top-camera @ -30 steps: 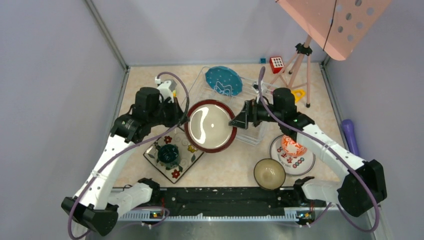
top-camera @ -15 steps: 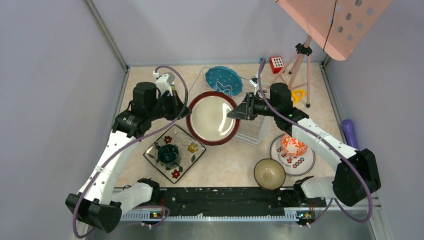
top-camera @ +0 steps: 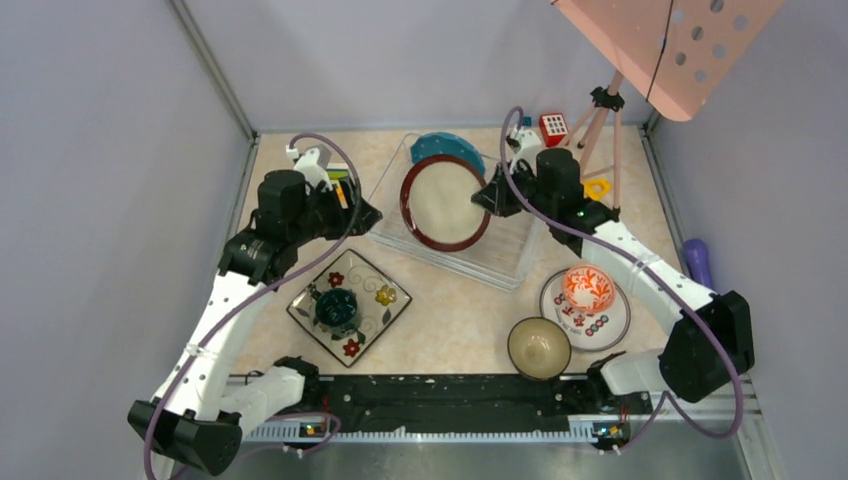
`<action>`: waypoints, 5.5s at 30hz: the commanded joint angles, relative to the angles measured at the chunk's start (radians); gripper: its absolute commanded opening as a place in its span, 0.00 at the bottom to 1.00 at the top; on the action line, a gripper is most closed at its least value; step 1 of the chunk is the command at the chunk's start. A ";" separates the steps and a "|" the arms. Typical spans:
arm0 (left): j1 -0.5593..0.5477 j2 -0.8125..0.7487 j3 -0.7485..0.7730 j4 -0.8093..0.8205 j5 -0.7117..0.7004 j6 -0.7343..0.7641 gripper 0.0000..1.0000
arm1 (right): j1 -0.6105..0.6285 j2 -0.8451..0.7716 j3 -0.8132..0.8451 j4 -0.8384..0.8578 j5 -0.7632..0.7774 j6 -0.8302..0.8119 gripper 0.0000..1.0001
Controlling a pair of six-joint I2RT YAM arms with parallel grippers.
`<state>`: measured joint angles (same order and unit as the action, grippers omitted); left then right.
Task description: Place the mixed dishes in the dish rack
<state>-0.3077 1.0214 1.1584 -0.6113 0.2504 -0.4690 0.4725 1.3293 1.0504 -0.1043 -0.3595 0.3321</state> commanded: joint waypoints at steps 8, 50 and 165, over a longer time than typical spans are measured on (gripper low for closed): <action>-0.002 -0.101 -0.126 0.024 -0.126 -0.006 0.67 | -0.008 0.104 0.287 0.313 0.149 -0.488 0.00; -0.001 -0.194 -0.177 -0.201 -0.421 -0.071 0.66 | -0.044 0.376 0.297 0.723 0.054 -0.854 0.00; 0.050 -0.058 -0.129 0.645 0.606 -0.615 0.00 | 0.023 -0.119 -0.293 1.092 -0.488 1.134 0.99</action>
<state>-0.2562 0.9577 1.0107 -0.2207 0.7708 -0.9955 0.4721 1.1999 0.7593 0.7307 -0.8230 1.2797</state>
